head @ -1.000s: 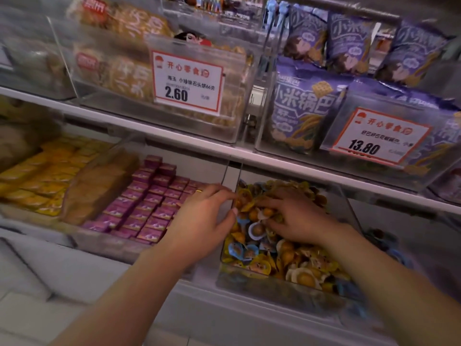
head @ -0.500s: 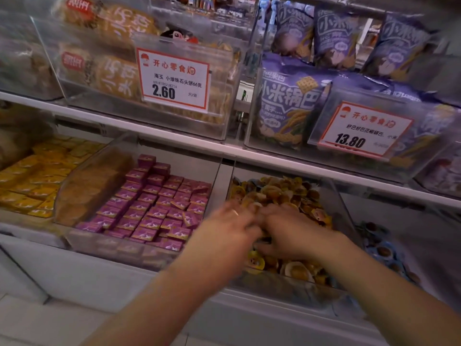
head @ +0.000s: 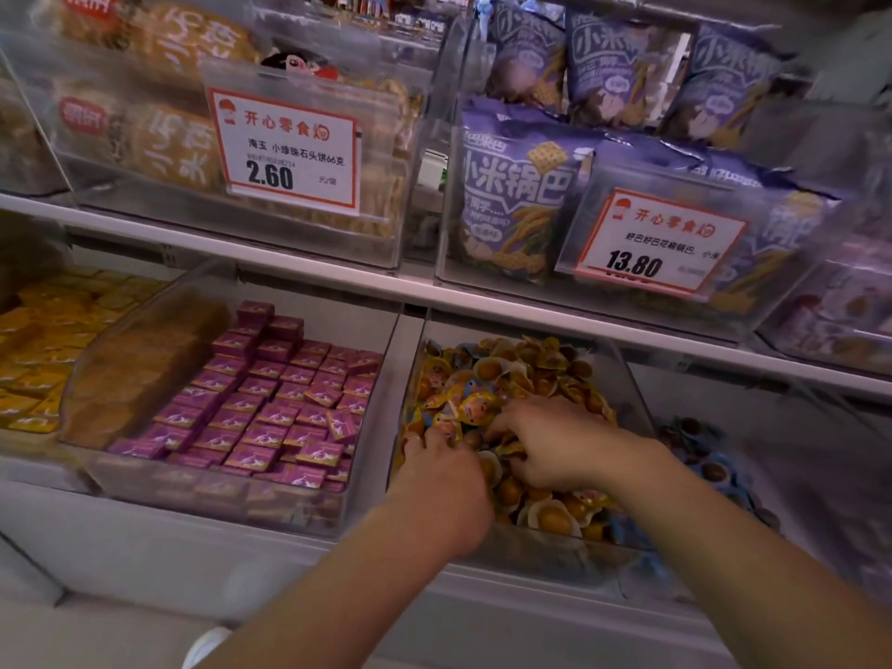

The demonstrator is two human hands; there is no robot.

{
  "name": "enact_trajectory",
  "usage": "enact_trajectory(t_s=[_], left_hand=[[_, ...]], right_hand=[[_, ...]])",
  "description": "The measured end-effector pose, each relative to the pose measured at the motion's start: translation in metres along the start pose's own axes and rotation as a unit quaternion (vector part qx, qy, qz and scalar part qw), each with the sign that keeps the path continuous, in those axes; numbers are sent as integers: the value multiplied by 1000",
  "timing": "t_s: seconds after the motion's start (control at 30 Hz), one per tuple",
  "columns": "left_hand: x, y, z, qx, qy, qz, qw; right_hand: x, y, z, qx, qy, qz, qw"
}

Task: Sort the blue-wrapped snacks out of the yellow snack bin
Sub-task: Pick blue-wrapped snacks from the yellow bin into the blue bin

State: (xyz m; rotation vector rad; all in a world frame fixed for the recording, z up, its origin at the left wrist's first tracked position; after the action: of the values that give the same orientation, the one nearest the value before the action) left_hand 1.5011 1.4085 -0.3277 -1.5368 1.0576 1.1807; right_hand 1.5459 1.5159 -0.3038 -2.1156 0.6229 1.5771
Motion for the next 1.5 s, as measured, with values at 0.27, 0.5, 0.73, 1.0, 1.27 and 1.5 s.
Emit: enact_trajectory(t_s=[0.27, 0.5, 0.73, 1.0, 1.27, 1.5], left_hand=[[-7, 9, -1, 38, -43, -171, 984], [1, 13, 3, 17, 5, -321, 947], [-9, 25, 0, 23, -126, -457, 880], [-55, 36, -17, 51, -340, -504, 792], [-60, 71, -34, 3, -371, -658, 656], [-62, 72, -39, 9, -380, -602, 702]], right_hand=[[1, -3, -1, -11, -16, 24, 1000], [0, -7, -18, -50, -125, 62, 989], [0, -14, -12, -10, -56, 74, 996], [2, -2, -11, 7, -34, 30, 999], [0, 17, -4, -16, -43, -46, 998], [5, 11, -10, -44, -29, -5, 999]])
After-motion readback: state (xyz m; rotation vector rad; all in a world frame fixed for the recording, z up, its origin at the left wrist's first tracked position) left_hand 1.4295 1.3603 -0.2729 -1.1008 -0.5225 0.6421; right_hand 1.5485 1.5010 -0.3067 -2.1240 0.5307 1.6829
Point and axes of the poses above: each hand's wrist, its own z-axis towards the middle knuckle, its own x-axis out of the palm, y = z × x, the point moved 7 cm from there along z, towards the middle knuckle, and after that the axes turned 12 degrees about x, right-handed, at the moved point
